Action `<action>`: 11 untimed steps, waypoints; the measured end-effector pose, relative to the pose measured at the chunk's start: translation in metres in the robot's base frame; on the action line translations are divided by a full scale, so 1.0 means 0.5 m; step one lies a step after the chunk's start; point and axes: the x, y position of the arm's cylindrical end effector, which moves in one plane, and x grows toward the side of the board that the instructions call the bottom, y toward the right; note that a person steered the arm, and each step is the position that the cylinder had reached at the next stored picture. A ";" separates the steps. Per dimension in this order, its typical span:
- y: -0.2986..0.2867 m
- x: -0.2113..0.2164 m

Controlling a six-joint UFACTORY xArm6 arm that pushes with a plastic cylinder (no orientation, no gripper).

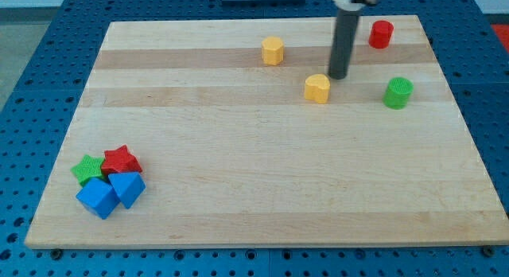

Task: Slide the yellow heart to the yellow hexagon

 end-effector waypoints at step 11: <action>-0.142 -0.007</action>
